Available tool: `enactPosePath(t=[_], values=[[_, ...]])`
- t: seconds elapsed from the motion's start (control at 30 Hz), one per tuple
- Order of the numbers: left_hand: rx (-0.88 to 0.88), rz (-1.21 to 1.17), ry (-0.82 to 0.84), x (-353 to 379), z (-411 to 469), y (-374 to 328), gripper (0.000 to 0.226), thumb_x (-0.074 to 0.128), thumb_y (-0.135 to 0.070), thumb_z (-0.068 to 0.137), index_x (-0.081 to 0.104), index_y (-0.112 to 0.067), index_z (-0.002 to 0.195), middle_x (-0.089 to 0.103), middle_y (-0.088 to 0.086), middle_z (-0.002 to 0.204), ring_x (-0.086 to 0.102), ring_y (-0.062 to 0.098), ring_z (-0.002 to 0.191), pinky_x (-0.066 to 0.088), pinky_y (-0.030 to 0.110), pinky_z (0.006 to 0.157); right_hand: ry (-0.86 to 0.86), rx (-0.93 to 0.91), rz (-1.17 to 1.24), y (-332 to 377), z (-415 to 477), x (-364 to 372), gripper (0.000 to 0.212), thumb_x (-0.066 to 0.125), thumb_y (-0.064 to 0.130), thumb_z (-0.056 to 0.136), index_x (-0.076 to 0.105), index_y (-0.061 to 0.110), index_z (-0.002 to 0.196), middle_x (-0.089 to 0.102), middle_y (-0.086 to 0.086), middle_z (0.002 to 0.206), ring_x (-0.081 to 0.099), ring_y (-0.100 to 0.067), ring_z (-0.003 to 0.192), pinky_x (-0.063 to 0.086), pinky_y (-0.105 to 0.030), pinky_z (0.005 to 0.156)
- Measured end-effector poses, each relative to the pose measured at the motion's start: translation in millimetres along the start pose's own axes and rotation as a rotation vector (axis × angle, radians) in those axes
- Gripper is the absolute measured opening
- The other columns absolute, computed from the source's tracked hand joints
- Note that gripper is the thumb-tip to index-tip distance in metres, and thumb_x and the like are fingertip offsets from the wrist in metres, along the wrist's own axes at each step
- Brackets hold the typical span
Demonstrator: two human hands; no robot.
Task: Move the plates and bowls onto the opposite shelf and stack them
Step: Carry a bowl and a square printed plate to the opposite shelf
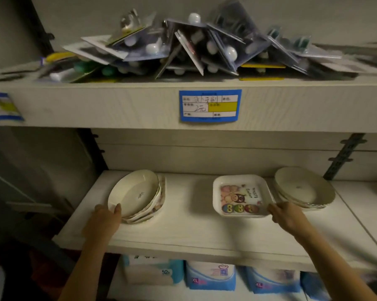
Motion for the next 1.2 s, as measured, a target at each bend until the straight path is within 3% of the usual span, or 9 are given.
enactPosePath(t=[0.07, 0.17, 0.3, 0.37, 0.47, 0.6, 0.83, 0.97, 1.2], values=[[0.01, 0.048, 0.113, 14.7, 14.4, 9.8, 0.054, 0.038, -0.047, 0.091, 0.057, 0.001, 0.107, 0.062, 0.022, 0.105, 0.058, 0.035, 0.096, 0.046, 0.043, 0.089, -0.014, 0.008, 0.018, 0.8, -6.2, 4.4, 0.037, 0.041, 0.021, 0.097, 0.056, 0.013, 0.065, 0.053, -0.005, 0.06, 0.047, -0.015, 0.055, 0.036, -0.024, 0.051], [0.059, -0.005, 0.184, 19.5, 21.4, 7.2, 0.043, 0.043, -0.036, 0.092, 0.063, 0.002, 0.096, 0.064, 0.022, 0.098, 0.059, 0.035, 0.091, 0.046, 0.04, 0.084, -0.065, 0.053, 0.026, 1.4, -17.0, 5.2, 0.04, 0.043, 0.02, 0.096, 0.053, 0.016, 0.058, 0.054, -0.003, 0.059, 0.048, -0.017, 0.058, 0.036, -0.028, 0.056], [0.075, -0.082, 0.219, 15.9, 27.9, 4.3, 0.034, 0.051, -0.027, 0.089, 0.064, 0.003, 0.096, 0.063, 0.023, 0.098, 0.057, 0.036, 0.092, 0.043, 0.037, 0.079, -0.102, 0.103, 0.041, 2.5, -32.3, 7.7, 0.034, 0.043, 0.019, 0.096, 0.059, 0.006, 0.069, 0.06, -0.012, 0.069, 0.055, -0.028, 0.074, 0.043, -0.038, 0.071], [0.081, -0.103, 0.235, 14.7, 31.1, 4.4, 0.032, 0.052, -0.026, 0.088, 0.065, 0.003, 0.093, 0.062, 0.023, 0.093, 0.057, 0.036, 0.088, 0.042, 0.037, 0.076, -0.117, 0.123, 0.055, 0.7, -37.4, 9.7, 0.032, 0.043, 0.019, 0.095, 0.062, 0.003, 0.076, 0.06, -0.012, 0.069, 0.054, -0.028, 0.072, 0.044, -0.041, 0.073], [0.105, -0.164, 0.221, 8.1, 35.5, 0.4, 0.029, 0.052, -0.022, 0.088, 0.062, 0.004, 0.078, 0.058, 0.02, 0.075, 0.053, 0.032, 0.073, 0.039, 0.035, 0.068, -0.135, 0.155, 0.072, -6.3, -41.5, 11.7, 0.035, 0.043, 0.02, 0.095, 0.066, -0.002, 0.083, 0.054, -0.003, 0.06, 0.048, -0.019, 0.062, 0.039, -0.035, 0.068], [0.115, -0.342, 0.212, -1.6, 41.2, -2.1, 0.032, 0.051, -0.018, 0.087, 0.061, 0.006, 0.068, 0.046, 0.014, 0.056, 0.04, 0.025, 0.055, 0.032, 0.032, 0.06, -0.171, 0.183, 0.086, -14.3, -46.8, 10.9, 0.038, 0.044, 0.022, 0.095, 0.057, 0.009, 0.061, 0.052, -0.002, 0.057, 0.045, -0.016, 0.056, 0.035, -0.031, 0.059], [0.279, -0.475, 0.133, -36.2, 22.8, -28.4, 0.032, 0.046, -0.018, 0.09, 0.054, -0.006, 0.062, 0.052, 0.017, 0.068, 0.047, 0.03, 0.069, 0.036, 0.036, 0.068, -0.225, 0.211, 0.174, -24.3, -67.8, 4.9, 0.036, 0.044, 0.022, 0.095, 0.058, 0.007, 0.066, 0.052, -0.003, 0.06, 0.045, -0.016, 0.058, 0.036, -0.032, 0.058], [0.396, -0.58, 0.194, -39.8, -9.1, -61.0, 0.031, 0.047, -0.014, 0.091, 0.054, -0.007, 0.061, 0.054, 0.015, 0.071, 0.048, 0.028, 0.075, 0.035, 0.036, 0.072, -0.252, 0.25, 0.26, -44.4, -87.3, 3.1, 0.032, 0.043, 0.023, 0.096, 0.06, 0.008, 0.073, 0.05, -0.002, 0.062, 0.044, -0.014, 0.058, 0.036, -0.025, 0.055], [0.631, -0.576, 0.386, -8.1, -82.8, -140.1, 0.032, 0.048, -0.011, 0.09, 0.052, 0.0, 0.06, 0.046, 0.011, 0.055, 0.038, 0.021, 0.054, 0.028, 0.03, 0.058, -0.382, 0.306, 0.34, -86.4, -144.0, -21.8, 0.032, 0.041, 0.023, 0.097, 0.061, 0.01, 0.076, 0.058, -0.004, 0.071, 0.053, -0.016, 0.066, 0.044, -0.024, 0.062]])
Point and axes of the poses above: each hand's wrist, its own z-axis towards the middle knuckle, its own x-axis out of the palm, y = z × x, the point moved 10 cm from there along z, towards the middle knuckle
